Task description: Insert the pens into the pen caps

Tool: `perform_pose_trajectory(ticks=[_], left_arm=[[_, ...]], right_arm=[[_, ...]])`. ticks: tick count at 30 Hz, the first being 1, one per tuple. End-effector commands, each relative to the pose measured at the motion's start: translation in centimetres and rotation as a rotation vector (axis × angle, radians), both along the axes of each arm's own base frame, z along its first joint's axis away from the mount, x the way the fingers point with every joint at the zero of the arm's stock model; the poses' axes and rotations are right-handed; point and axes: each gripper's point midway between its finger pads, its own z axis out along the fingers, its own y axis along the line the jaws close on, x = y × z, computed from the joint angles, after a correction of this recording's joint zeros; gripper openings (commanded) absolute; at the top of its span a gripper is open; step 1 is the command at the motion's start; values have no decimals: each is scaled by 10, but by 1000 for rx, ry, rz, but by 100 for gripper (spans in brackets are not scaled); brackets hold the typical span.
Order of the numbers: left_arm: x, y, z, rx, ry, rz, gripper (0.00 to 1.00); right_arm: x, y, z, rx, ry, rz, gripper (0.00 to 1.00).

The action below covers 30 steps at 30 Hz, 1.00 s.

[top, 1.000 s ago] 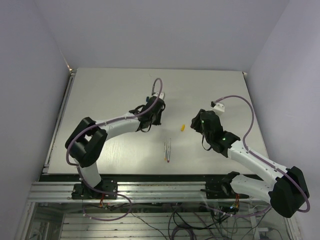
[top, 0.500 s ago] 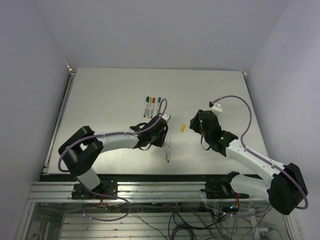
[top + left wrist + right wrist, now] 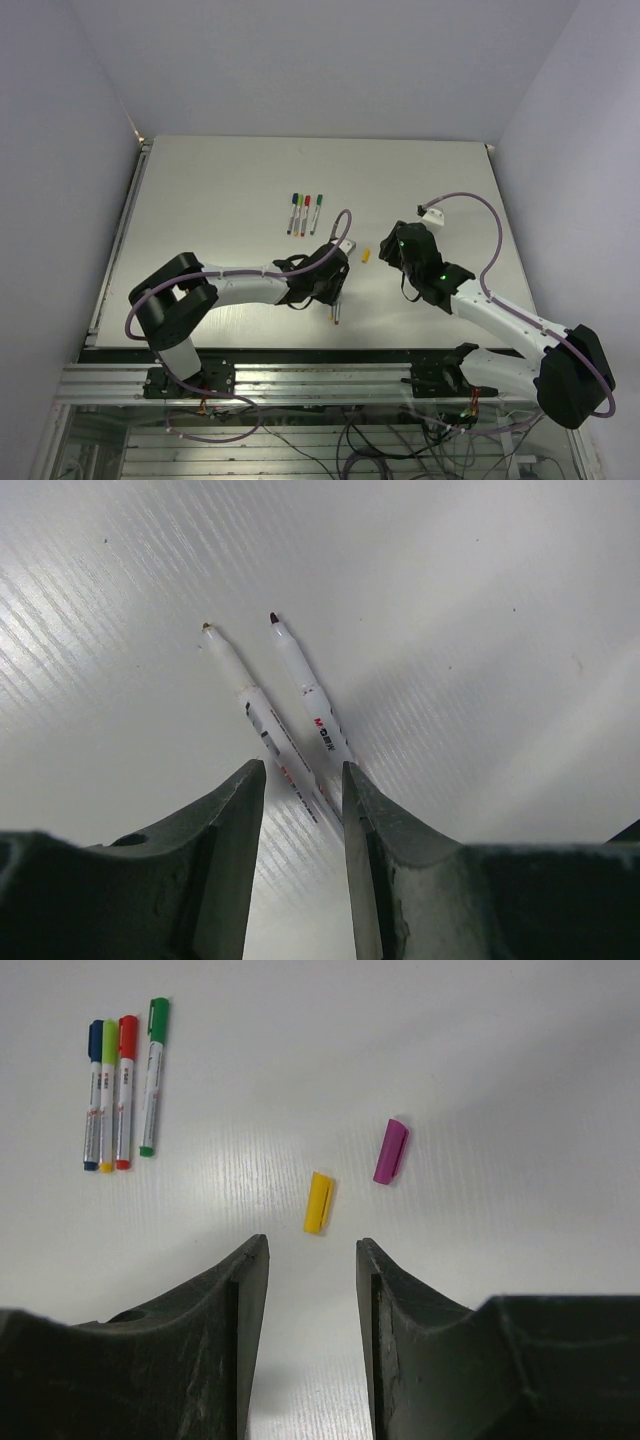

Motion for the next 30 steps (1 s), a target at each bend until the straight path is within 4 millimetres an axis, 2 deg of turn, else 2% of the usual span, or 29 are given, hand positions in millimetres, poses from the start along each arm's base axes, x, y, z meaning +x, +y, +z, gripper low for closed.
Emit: perform_pose_trajectory(ticks=[1,15,30], left_arm=[[4,-8,7,9,-29,12,47],[-3,3,-4,68,-25,36,45],[-14,22,-29,152,20,40,42]], right_arm=[[0,-2,3,17,-20,-11,40],[-1,0,-1,25,-11,-3,40],[-2,3,-7,35,6,1,40]])
